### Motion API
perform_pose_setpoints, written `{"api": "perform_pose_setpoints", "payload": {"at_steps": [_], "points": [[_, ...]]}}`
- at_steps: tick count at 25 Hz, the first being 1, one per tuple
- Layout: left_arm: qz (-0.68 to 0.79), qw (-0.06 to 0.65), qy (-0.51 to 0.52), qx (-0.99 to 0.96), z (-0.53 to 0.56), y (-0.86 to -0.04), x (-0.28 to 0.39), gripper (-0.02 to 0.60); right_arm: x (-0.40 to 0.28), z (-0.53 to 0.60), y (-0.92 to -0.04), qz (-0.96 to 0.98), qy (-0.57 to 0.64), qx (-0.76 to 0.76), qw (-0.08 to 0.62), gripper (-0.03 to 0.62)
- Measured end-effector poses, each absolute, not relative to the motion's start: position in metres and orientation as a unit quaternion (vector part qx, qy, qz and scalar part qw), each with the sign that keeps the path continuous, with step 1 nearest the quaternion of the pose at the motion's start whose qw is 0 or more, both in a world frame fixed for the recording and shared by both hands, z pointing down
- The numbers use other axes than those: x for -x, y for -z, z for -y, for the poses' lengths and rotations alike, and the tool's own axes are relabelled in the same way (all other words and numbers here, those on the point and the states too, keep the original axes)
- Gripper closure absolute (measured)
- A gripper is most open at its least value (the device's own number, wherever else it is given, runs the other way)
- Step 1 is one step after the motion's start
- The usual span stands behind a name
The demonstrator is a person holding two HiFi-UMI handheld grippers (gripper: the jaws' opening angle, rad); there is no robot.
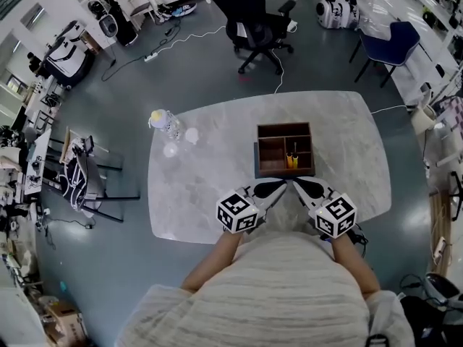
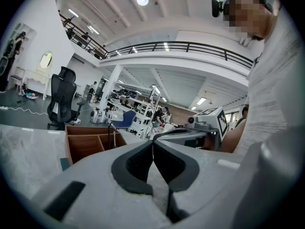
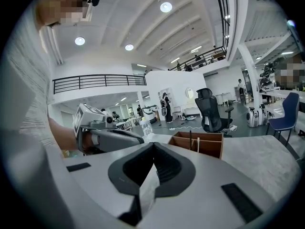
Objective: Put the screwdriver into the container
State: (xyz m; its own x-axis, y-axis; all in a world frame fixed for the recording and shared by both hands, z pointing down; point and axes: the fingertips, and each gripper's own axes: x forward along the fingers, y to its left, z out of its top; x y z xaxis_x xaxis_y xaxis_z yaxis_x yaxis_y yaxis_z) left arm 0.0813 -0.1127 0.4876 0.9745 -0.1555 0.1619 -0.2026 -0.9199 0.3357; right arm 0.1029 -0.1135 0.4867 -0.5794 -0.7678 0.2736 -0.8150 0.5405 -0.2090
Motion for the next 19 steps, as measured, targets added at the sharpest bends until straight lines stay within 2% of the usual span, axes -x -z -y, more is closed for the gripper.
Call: {"api": "perform_pose_setpoints", "payload": {"at_steps": [19], "points": [[0.083,0.176,-0.066,-0.979,0.108,-0.4874,-0.0826,0.568,-0.0973,0.1081,-0.4834,0.876,-0.15,-0.451,0.075,0.583]]}}
